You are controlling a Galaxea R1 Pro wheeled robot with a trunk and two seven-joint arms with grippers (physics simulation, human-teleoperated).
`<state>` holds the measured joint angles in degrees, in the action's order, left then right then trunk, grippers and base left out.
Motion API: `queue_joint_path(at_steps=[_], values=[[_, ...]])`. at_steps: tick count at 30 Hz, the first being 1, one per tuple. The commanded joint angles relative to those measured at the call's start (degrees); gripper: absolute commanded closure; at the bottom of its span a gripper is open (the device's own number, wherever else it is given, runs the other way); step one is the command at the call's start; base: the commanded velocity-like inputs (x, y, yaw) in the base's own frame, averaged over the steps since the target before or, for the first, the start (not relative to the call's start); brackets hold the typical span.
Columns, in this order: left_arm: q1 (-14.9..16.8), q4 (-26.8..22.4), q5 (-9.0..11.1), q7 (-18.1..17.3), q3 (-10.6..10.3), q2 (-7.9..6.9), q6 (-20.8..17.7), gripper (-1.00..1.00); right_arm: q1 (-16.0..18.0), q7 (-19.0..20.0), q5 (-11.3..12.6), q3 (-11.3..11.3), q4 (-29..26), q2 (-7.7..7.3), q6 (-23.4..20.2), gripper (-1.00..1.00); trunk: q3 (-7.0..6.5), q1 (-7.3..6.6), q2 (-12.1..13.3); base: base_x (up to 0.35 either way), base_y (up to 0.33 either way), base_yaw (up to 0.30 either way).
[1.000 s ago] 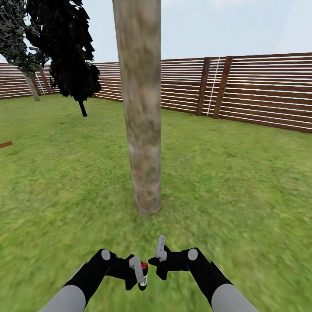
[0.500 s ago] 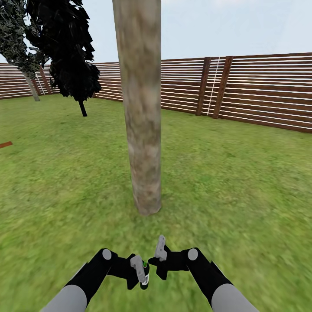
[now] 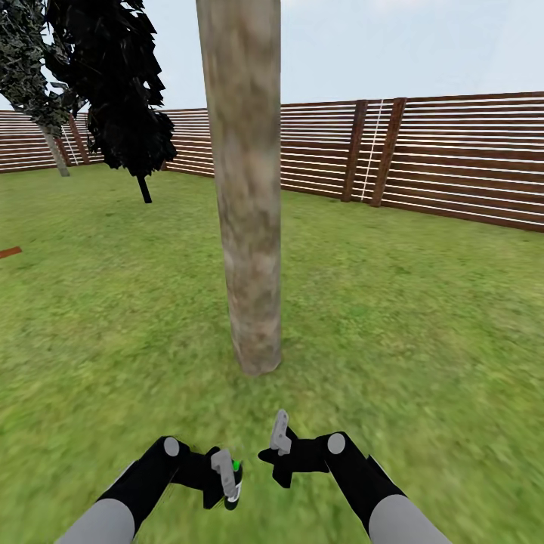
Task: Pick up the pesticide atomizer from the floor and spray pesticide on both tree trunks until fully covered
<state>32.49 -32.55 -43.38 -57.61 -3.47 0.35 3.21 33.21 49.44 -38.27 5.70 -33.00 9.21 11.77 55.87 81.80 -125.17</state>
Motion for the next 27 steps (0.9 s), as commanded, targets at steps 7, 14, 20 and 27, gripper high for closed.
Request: queue_joint_path(at_steps=[7, 14, 20, 27], values=[[-0.18, 0.1, -3.59, -0.13, 0.31, -5.65, 0.27, 1.0, 0.02, 0.04, -0.58, -0.16, -0.07, -0.12, 0.36, 1.0, 0.05, -0.01, -0.02, 0.0, 0.0, 0.0], [-0.73, 0.74, -3.44, 4.53, 1.02, -12.81, 0.31, 1.0, -0.06, -0.27, -0.58, -0.5, 0.33, -3.57, 0.46, 1.0, 0.05, -0.01, -0.02, 0.0, 0.0, 0.0], [-0.76, 9.5, 10.08, 20.01, 5.06, -12.01, 0.83, 1.0, -0.15, -14.01, 1.28, -13.65, 9.06, -8.42, 0.82, 1.0, 0.05, -0.01, -0.02, 0.0, 0.0, 0.0], [-1.42, 15.77, 38.17, 39.79, 5.24, -10.93, 5.98, 1.0, -1.31, -56.76, 2.36, -21.6, 22.95, -9.29, 11.57, 1.0, 0.05, -0.01, -0.02, 0.0, 0.0, 0.0]])
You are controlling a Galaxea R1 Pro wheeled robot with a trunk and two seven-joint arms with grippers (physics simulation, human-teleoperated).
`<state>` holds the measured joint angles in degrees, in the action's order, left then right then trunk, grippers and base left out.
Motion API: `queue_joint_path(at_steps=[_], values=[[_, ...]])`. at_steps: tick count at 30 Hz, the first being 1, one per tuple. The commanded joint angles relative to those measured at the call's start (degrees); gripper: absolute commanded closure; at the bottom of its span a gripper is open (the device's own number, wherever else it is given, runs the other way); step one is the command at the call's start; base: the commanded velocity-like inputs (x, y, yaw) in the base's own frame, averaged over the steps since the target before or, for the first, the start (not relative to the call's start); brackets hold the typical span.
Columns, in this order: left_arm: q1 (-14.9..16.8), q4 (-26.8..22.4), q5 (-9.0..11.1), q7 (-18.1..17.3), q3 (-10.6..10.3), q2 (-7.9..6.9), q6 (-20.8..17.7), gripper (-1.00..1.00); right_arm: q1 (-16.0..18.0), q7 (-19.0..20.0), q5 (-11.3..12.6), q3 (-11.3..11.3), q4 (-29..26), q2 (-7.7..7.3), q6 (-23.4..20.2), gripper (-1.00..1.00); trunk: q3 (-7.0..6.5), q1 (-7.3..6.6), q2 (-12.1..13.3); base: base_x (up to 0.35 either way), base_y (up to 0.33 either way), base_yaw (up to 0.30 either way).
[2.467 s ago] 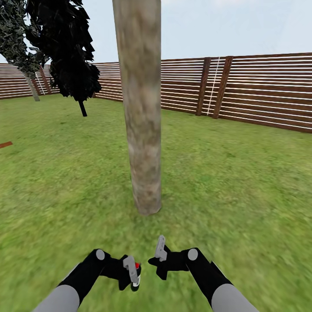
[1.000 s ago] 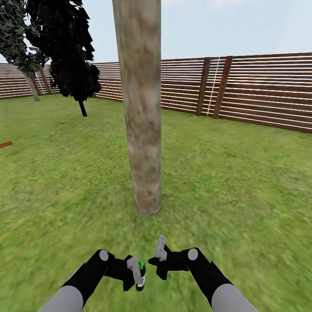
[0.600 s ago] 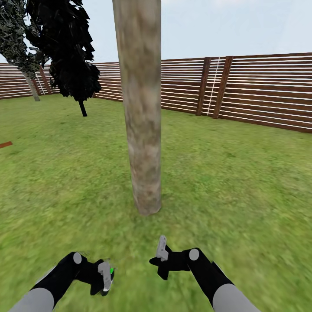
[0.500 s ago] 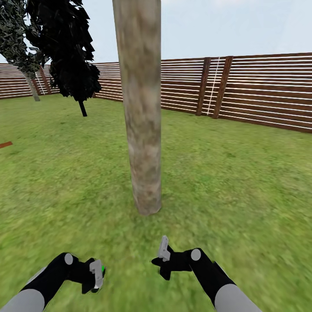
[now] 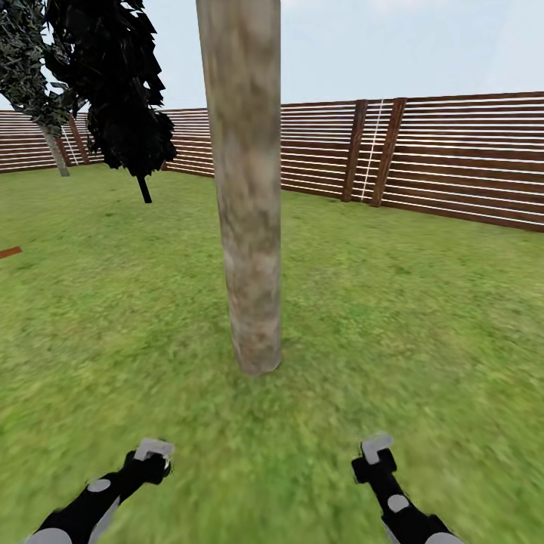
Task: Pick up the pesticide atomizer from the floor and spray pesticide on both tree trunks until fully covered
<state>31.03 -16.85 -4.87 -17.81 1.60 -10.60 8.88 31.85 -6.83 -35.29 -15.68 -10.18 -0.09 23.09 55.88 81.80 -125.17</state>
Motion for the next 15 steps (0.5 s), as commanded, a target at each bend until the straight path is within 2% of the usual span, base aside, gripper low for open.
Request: queue_joint_path(at_steps=[1, 2, 3, 6, 9, 11, 14, 15], values=[[0.0, 0.6, 0.73, 2.53, 0.17, 0.54, 0.57, 1.0, -0.12, -2.95, 0.32, -0.43, 0.88, 0.01, 0.93, 1.0, 0.04, -0.01, -0.02, 0.0, 0.0, 0.0], [-0.06, 1.09, 1.67, 5.91, 0.16, 1.26, 0.8, 1.0, -0.42, -5.08, 2.35, -0.61, 1.82, 0.0, 1.55, 1.0, 0.04, -0.01, -0.02, 0.0, 0.0, 0.0], [-0.12, 1.36, 2.16, 8.51, 0.16, 1.75, 0.91, 1.0, -0.77, -6.17, 4.39, -0.68, 2.38, -0.04, 2.02, -1.0, 0.04, -0.01, -0.02, 0.0, 0.0, 0.0], [-0.17, 1.88, 2.63, 12.53, 0.16, 2.34, 0.96, 1.0, -2.07, -7.16, 8.69, -0.81, 2.87, -0.08, 4.02, -1.0, 0.04, -0.01, -0.02, 0.0, 0.0, 0.0], [-0.18, 1.87, 2.55, 13.02, -0.05, 2.78, 0.34, 1.0, -3.23, -7.29, 9.73, -0.83, 2.86, -0.21, 4.86, -1.0, 0.04, -0.01, -0.02, 0.0, 0.0, 0.0], [-0.13, 1.68, 2.34, 13.05, -0.19, 3.43, -0.23, 1.0, -3.73, -7.35, 9.9, -0.9, 2.84, -1.13, 5.48, -1.0, 0.04, -0.01, -0.02, 0.0, 0.0, 0.0], [0.26, 1.18, 2.52, 13.06, -0.33, 3.89, -4.86, 1.0, -4.34, -7.4, 11.59, -0.92, 2.92, -2.9, 7.28, -1.0, 0.04, -0.01, -0.02, 0.0, 0.0, 0.0], [0.52, 1.03, 2.55, 12.92, -0.35, 3.96, -8.34, 1.0, -4.82, -7.36, 13.45, -0.93, 2.9, -3.2, 7.71, -1.0, 0.04, -0.01, -0.02, 0.0, 0.0, 0.0]])
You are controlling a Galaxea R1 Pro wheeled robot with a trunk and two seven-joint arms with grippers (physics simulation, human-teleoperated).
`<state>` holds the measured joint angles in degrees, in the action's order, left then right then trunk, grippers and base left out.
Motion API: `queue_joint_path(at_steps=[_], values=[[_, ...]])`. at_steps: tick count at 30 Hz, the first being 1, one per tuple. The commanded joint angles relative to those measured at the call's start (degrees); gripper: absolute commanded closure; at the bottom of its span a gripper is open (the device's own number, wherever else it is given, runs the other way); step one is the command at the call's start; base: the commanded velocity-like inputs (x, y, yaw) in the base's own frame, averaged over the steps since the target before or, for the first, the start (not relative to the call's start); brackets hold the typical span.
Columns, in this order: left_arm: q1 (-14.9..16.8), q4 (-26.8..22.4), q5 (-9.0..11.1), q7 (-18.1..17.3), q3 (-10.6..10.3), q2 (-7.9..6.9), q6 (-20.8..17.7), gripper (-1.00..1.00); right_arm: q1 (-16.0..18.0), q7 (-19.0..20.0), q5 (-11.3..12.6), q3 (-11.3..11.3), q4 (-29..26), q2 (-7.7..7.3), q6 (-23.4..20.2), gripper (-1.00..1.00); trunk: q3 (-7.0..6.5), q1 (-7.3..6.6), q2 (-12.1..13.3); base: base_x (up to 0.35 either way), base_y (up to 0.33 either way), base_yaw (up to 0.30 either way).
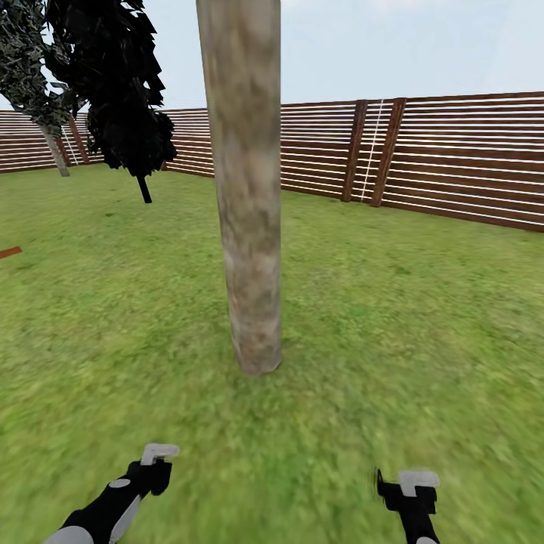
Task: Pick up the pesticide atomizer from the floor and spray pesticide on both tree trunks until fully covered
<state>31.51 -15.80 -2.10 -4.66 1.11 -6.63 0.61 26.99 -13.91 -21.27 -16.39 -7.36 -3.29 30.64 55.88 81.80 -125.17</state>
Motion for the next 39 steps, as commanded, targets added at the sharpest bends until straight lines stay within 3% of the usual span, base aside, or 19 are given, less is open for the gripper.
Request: queue_joint_path(at_steps=[1, 3, 7, 13, 24, 33, 39], values=[[0.26, -0.28, -0.2, -0.42, 0.13, 0.12, -3.46, 1.0, -0.35, -0.19, 1.21, -0.22, 0.07, -0.15, 0.47, -1.0, 0.04, -0.01, -0.02, 0.0, 0.0, 0.0], [0.73, -3.18, -0.49, -0.73, 0.05, 1.18, -9.8, 1.0, -0.74, 0.26, 3.34, -0.09, 0.13, -0.28, 0.81, -1.0, 0.04, -0.01, -0.02, 0.0, 0.0, 0.0], [0.88, -5.72, -0.61, -0.78, -0.66, 2.46, -11.28, 1.0, -0.94, 0.68, 3.58, -0.05, 0.15, -0.28, 0.83, -1.0, 0.04, -0.01, -0.02, 0.0, 0.0, 0.0], [0.93, -13.35, -0.62, -0.71, -1.44, 4.23, -17.63, 1.0, -0.99, 0.64, 3.84, -0.05, 0.15, 0.17, 0.83, -1.0, 0.04, -0.01, -0.02, 0.174, -0.018, -0.026], [0.67, -16.15, -0.63, -0.61, -1.64, 4.48, -18.19, 1.0, -0.98, 0.56, 3.87, -0.05, 0.15, 0.07, 0.83, -1.0, 0.04, -0.01, -0.02, 0.28, -0.138, -0.28], [0.77, -17.28, -0.62, -0.95, -1.77, 4.08, -18.07, 1.0, -0.98, 0.55, 3.87, -0.05, 0.18, 0.05, 0.83, -1.0, 0.04, -0.01, -0.02, -0.087, -0.174, -0.28], [0.92, -19.63, -0.97, -8.23, -1.81, 3.96, -18.11, 1.0, -0.99, 0.61, 3.71, -0.05, 0.23, 0.12, 0.83, -1.0, 0.04, -0.01, -0.02, -0.006, -0.004, -0.023]])
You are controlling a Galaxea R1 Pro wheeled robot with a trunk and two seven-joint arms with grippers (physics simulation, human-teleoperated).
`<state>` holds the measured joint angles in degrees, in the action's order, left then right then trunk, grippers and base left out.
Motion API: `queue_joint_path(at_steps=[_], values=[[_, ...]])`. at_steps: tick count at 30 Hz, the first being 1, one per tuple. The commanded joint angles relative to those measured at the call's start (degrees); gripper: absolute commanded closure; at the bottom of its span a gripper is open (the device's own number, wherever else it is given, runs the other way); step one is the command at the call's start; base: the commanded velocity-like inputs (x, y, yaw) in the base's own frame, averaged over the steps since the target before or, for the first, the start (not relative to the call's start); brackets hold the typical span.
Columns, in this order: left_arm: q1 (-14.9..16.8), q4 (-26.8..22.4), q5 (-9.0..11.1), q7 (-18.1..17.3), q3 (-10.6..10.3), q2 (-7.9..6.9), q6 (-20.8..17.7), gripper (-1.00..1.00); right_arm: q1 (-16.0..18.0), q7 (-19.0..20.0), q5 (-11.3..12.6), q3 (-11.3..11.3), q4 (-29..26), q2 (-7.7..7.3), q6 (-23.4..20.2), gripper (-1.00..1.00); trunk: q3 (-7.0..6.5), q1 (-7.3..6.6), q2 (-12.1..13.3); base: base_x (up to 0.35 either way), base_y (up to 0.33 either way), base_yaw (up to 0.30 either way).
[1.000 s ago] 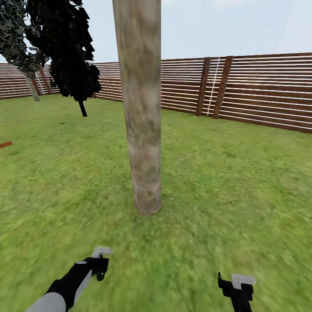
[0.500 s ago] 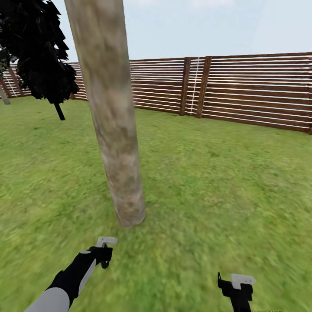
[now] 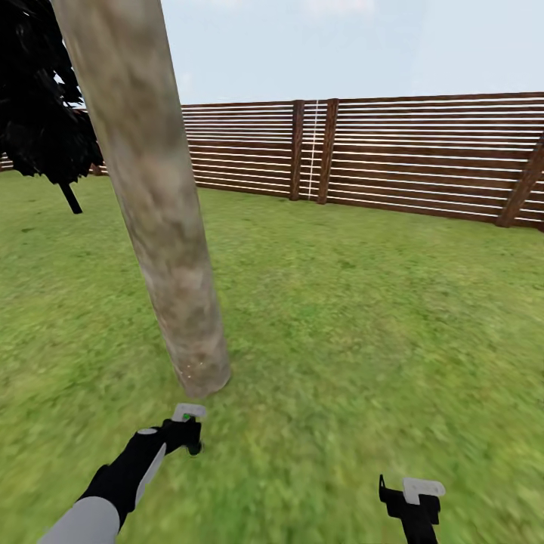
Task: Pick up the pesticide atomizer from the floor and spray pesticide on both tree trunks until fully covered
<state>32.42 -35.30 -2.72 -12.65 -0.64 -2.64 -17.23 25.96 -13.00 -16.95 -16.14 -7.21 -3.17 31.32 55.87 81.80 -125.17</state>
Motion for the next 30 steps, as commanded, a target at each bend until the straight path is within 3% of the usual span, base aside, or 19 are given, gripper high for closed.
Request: queue_joint_path(at_steps=[1, 6, 8, 10, 11, 13, 15, 16, 17, 19, 25, 27, 30], values=[[0.01, -0.71, -0.75, -0.73, -0.03, -0.3, -0.31, 1.0, 0.05, -0.28, -0.62, -0.29, 0.08, 0.01, 0.14, -1.0, 0.05, -0.01, -0.02, 0.0, 0.0, 0.0], [-0.06, -3.06, -2.12, -3.05, 0.0, -5.9, -2.22, 1.0, 0.05, -0.27, -0.63, -0.29, 0.09, 0.01, 0.14, -1.0, 0.05, -0.01, -0.02, 0.0, 0.0, 0.0], [-0.1, -3.46, -2.18, -4.13, -0.97, -5.71, -2.66, 1.0, 0.04, -0.27, -0.63, -0.29, 0.09, 0.01, 0.14, -1.0, 0.05, -0.01, -0.02, 0.0, 0.0, 0.0], [-0.08, -4.76, -2.13, -4.49, -5.77, -4.64, -3.07, 1.0, 0.02, -0.23, -0.67, -0.29, 0.09, 0.01, 0.14, -1.0, 0.05, -0.01, -0.02, 0.0, 0.0, 0.0], [-0.05, -6.69, -2.0, -4.59, -9.21, -3.66, -4.66, 1.0, 0.04, -0.2, -0.73, -0.24, 0.09, 0.06, 0.14, -1.0, 0.05, -0.01, -0.02, 0.0, 0.0, 0.0], [0.0, -9.36, -1.72, -4.7, -11.07, -3.36, -7.73, 1.0, 0.05, -0.19, -0.78, -0.22, 0.09, 0.09, 0.14, -1.0, 0.05, -0.01, -0.02, 0.0, 0.0, 0.0], [0.15, -11.08, -1.74, -4.8, -11.36, -4.33, -8.86, 1.0, 0.04, -0.18, -0.8, -0.21, 0.03, 0.15, 0.14, -1.0, 0.05, -0.01, -0.02, 0.0, 0.0, 0.0], [0.21, -11.35, -1.66, -4.84, -11.38, -5.5, -9.04, 1.0, 0.04, -0.18, -0.8, -0.21, 0.02, 0.17, 0.14, -1.0, 0.05, -0.01, -0.02, 0.0, 0.0, 0.0], [0.24, -11.49, -1.37, -5.51, -11.35, -6.88, -9.13, 1.0, 0.05, -0.18, -0.8, -0.21, 0.01, 0.13, 0.14, -1.0, 0.05, -0.01, -0.02, 0.0, 0.0, 0.0], [0.32, -11.59, -0.83, -8.43, -10.81, -8.25, -9.16, 1.0, 0.06, -0.18, -0.8, -0.21, 0.0, 0.11, 0.14, -1.0, 0.05, -0.01, -0.02, 0.0, 0.0, 0.0], [0.39, -16.1, -0.95, -10.24, -9.93, -7.94, -10.32, 1.0, 0.02, -0.18, -0.8, -0.21, 0.09, 0.1, 0.14, -1.0, 0.05, -0.01, -0.02, -0.149, 0.034, 0.0], [1.54, -20.14, -0.97, -10.33, -9.93, -7.88, -15.32, 1.0, 0.04, -0.18, -0.8, -0.19, 0.09, 0.1, 0.14, -1.0, 0.05, -0.01, -0.02, -0.05, 0.011, 0.0], [3.72, -21.62, -1.03, -10.4, -9.9, -8.37, -17.88, 1.0, 0.03, -0.18, -0.86, -0.2, 0.09, 0.1, 0.14, -1.0, 0.05, -0.01, -0.02, -0.011, 0.002, 0.0]])
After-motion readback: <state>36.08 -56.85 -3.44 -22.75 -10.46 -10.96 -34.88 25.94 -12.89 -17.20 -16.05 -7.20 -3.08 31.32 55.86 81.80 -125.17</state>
